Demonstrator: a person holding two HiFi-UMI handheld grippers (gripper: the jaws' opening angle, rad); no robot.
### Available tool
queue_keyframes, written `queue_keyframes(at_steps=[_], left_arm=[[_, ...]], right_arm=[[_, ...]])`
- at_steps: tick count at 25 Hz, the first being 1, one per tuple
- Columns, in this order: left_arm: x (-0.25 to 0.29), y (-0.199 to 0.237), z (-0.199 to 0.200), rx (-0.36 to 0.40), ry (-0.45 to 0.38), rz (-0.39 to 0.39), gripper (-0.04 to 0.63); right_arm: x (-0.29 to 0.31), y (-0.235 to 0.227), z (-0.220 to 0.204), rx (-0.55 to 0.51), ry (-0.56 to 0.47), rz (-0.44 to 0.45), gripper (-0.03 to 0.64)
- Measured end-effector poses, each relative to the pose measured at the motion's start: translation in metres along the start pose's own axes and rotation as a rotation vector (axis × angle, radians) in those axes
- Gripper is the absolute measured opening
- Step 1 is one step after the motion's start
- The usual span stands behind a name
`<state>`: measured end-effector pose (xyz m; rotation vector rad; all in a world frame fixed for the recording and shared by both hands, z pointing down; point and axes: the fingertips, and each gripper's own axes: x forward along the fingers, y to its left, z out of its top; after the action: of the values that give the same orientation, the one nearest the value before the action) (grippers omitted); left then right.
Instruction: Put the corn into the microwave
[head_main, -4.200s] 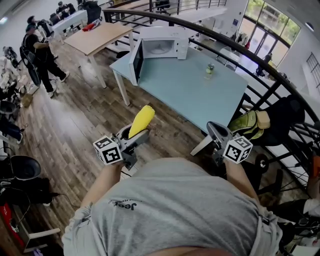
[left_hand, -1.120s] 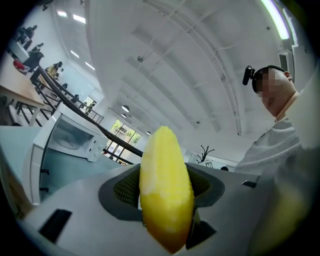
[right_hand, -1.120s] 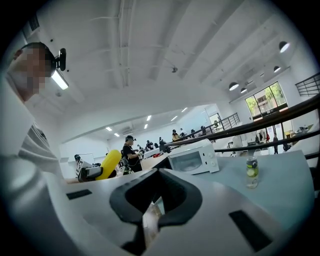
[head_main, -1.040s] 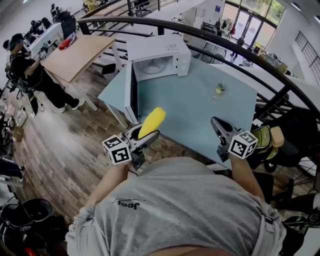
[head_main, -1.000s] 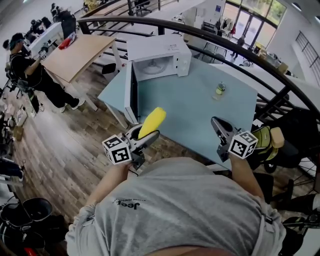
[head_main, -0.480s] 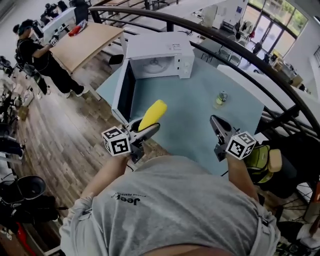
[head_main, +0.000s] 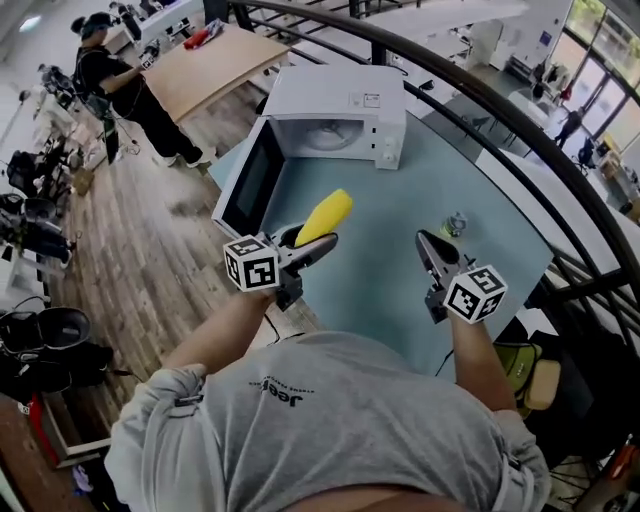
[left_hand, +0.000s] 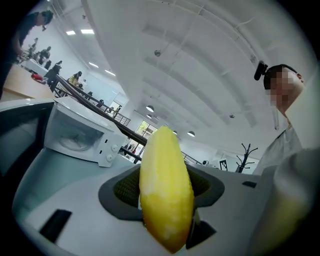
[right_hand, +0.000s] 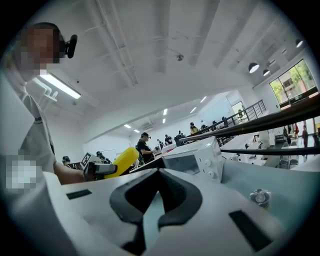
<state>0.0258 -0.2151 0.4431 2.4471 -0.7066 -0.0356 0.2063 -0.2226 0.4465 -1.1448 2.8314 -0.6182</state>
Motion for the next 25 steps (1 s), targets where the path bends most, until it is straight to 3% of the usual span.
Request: queue_keyframes(at_steps=[6,13,25], left_arm=[[0.018,0.044,0.005,-0.001,-0.005,0.039,0.245],[0.048,0.123,0.005,-0.033,0.014,0.066,0.245],[0.074,0.216,0.024,-0.044,-0.017,0.134,0.245]], right_arm=[[0.047,-0.013,0.000,-0.009,0.033,0.034,0.017],[0.120,-0.034,-0.014,-0.009,0.070,-0.006,0.017],[0.204,-0.074,-0.011,-0.043,0.089,-0.039,0.017]])
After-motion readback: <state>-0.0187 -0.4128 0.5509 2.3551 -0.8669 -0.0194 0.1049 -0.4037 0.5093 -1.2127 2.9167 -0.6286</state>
